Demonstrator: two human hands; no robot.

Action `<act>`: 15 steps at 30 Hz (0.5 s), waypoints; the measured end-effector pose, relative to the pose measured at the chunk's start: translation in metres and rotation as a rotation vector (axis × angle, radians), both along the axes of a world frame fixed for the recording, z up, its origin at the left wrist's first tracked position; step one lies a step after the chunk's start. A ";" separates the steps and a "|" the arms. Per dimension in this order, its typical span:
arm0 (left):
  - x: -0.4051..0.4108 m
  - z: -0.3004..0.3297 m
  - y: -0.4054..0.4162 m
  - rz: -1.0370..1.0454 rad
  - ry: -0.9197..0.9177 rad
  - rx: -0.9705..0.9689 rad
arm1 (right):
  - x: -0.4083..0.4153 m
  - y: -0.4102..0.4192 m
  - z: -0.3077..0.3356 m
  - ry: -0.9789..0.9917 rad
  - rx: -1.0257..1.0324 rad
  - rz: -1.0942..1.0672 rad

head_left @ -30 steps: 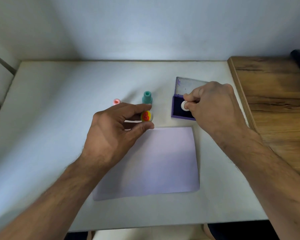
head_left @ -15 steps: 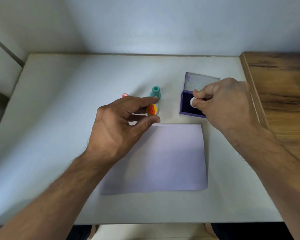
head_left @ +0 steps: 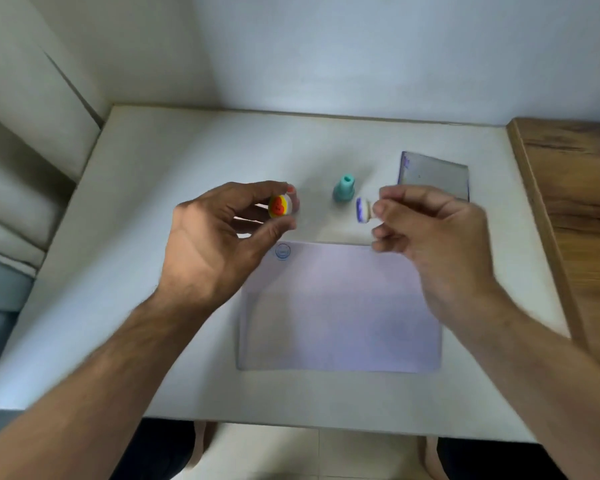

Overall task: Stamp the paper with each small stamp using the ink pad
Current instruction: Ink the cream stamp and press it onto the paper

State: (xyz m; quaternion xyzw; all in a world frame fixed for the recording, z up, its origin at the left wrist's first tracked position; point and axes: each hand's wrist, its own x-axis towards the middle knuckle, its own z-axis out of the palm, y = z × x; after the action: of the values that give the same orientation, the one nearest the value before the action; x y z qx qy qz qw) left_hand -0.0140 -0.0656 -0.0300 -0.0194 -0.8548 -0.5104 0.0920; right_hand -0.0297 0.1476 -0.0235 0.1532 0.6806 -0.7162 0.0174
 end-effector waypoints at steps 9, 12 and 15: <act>0.010 -0.005 -0.029 -0.185 -0.052 -0.084 | 0.017 -0.031 -0.018 0.025 -0.135 0.172; 0.012 -0.009 -0.034 -0.248 -0.013 -0.172 | 0.016 -0.035 -0.024 0.000 -0.070 0.200; 0.013 -0.012 -0.034 -0.278 -0.007 -0.223 | 0.017 -0.039 -0.032 -0.037 -0.036 0.190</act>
State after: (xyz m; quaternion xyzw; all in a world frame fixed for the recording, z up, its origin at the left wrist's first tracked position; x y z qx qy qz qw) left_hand -0.0012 -0.0999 -0.0419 -0.1458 -0.8954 -0.4204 0.0150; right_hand -0.0125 0.1089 -0.0553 0.1008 0.6786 -0.7206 0.1008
